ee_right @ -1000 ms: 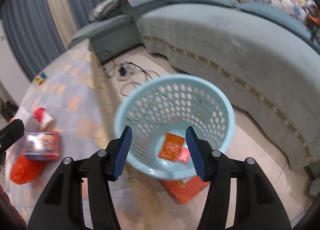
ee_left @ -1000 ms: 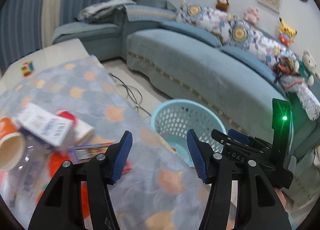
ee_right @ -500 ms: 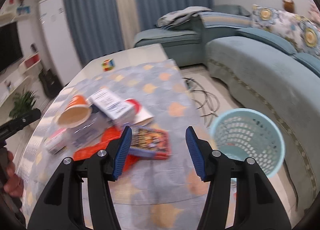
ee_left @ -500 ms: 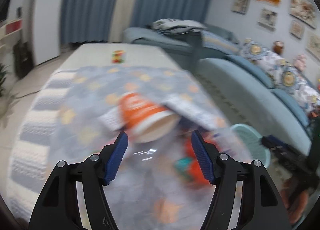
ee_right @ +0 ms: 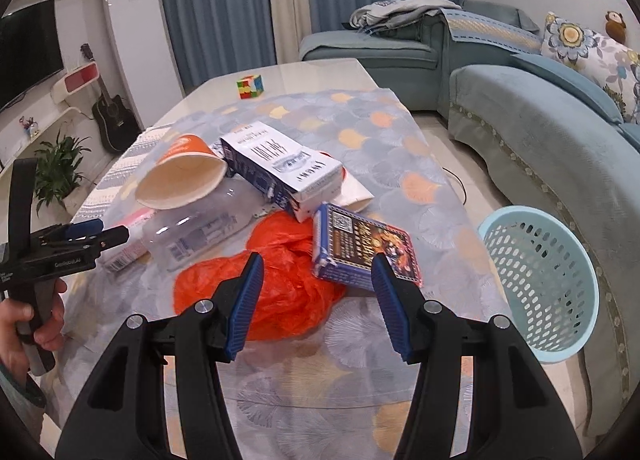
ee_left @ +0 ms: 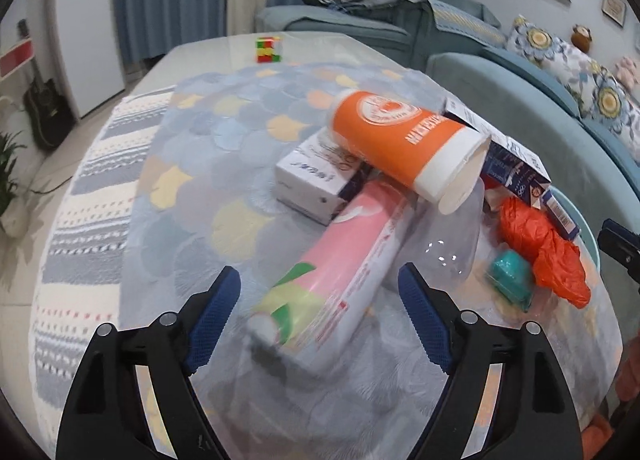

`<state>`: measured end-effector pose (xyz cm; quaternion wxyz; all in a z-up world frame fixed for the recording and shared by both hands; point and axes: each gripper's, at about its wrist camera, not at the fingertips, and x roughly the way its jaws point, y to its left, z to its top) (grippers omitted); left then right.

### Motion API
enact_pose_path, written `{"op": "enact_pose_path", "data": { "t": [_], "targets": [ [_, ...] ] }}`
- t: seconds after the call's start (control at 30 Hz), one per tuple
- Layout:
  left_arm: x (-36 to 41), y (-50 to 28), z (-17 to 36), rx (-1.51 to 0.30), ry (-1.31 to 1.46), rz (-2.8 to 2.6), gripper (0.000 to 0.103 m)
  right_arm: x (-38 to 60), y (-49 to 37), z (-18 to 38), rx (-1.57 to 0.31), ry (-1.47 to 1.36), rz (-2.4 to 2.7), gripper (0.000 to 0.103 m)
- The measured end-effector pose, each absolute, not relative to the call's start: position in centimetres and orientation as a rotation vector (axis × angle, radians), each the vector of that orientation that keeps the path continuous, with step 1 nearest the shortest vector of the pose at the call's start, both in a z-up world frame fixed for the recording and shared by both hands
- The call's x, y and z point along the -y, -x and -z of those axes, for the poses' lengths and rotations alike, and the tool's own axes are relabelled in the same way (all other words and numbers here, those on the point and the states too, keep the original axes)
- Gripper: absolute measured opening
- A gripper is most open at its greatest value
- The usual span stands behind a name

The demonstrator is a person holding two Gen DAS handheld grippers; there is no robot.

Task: Collect trash
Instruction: 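Move both tools back to the table toward the pink bottle and red bag, then grasp the pink bottle with the left tool while the right tool grasps the red plastic bag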

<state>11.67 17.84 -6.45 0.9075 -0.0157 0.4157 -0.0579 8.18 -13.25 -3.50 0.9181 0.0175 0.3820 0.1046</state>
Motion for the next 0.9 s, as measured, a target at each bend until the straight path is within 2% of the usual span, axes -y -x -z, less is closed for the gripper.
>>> {"op": "enact_pose_path", "data": {
  "t": [0.07,0.1,0.2,0.3,0.4,0.67,0.77,0.83,0.9],
  "targets": [
    [-17.1,-12.5,7.0,-0.888,-0.015,0.098,0.077,13.5,-8.2,3.6,-0.796,-0.052,-0.224,0.052],
    [-16.9,-12.8,7.3,-0.904,-0.032,0.088,0.069,13.3,-8.2,3.6,-0.798,-0.051,-0.235,0.052],
    [-16.6,-13.2,7.7,-0.930,-0.034,0.068,0.068,12.0,-8.1,3.5,-0.806,-0.025,-0.275,0.053],
    [-16.6,-12.2,7.5,-0.925,0.017,0.079,0.058,10.7,-8.3,4.1,-0.835,-0.019,-0.310,0.064],
    [-16.7,-10.5,7.2,-0.925,0.085,0.088,0.052,9.7,-9.0,5.3,-0.871,-0.010,-0.318,0.065],
    [-15.8,-6.5,6.8,-0.982,0.142,0.112,0.048,10.3,-11.3,8.2,-0.967,-0.056,-0.269,0.065],
    [-15.2,-6.3,6.8,-1.011,0.159,0.159,0.049,10.8,-11.4,8.8,-0.983,-0.081,-0.277,0.054],
    [-14.7,-6.6,6.7,-1.006,0.141,0.159,0.052,11.1,-11.2,8.8,-0.974,-0.080,-0.277,0.034],
    [-14.3,-7.2,6.8,-1.008,0.123,0.140,0.058,11.6,-10.8,8.6,-0.962,-0.076,-0.277,0.025]
  ]
}}
